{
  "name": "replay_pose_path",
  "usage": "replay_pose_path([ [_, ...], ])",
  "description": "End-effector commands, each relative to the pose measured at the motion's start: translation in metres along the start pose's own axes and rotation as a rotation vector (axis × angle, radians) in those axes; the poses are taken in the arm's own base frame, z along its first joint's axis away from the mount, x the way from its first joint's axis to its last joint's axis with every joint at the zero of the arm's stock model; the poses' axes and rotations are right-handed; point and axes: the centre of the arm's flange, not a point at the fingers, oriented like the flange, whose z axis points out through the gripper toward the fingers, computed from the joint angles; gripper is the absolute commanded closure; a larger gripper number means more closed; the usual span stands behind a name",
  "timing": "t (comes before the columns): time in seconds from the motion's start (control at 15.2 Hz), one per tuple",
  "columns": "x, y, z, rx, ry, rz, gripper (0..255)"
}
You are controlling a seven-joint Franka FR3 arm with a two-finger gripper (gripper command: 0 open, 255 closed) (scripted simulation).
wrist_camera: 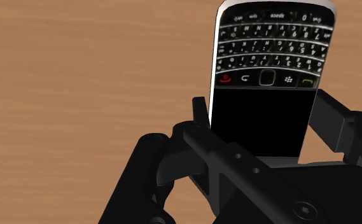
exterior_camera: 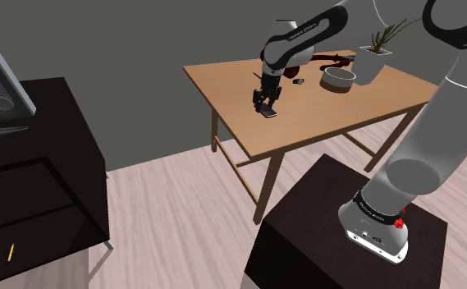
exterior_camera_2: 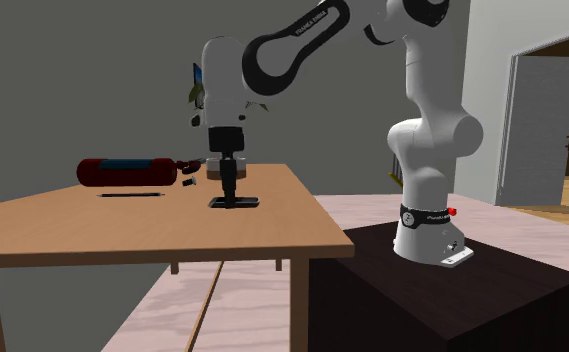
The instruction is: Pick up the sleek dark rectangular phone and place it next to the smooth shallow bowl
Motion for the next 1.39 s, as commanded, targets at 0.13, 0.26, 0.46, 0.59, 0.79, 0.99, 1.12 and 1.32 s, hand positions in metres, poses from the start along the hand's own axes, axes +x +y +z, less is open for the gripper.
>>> replay_pose_path([
  [0.13, -0.001, -0.002, -0.020, 0.000, 0.000, 0.000, 255],
  [0.26, -0.001, -0.003, -0.031, 0.000, 0.000, 0.000, 255],
  [0.46, -0.001, -0.004, -0.047, 0.000, 0.000, 0.000, 255],
  [0.59, -0.002, -0.004, -0.057, 0.000, 0.000, 0.000, 255],
  [0.79, -0.002, -0.005, -0.073, 0.000, 0.000, 0.000, 255],
  [0.99, -0.003, -0.006, -0.089, 0.000, 0.000, 0.000, 255],
  [1.12, -0.003, -0.007, -0.099, 0.000, 0.000, 0.000, 255],
  [1.32, -0.003, -0.008, -0.115, 0.000, 0.000, 0.000, 255],
])
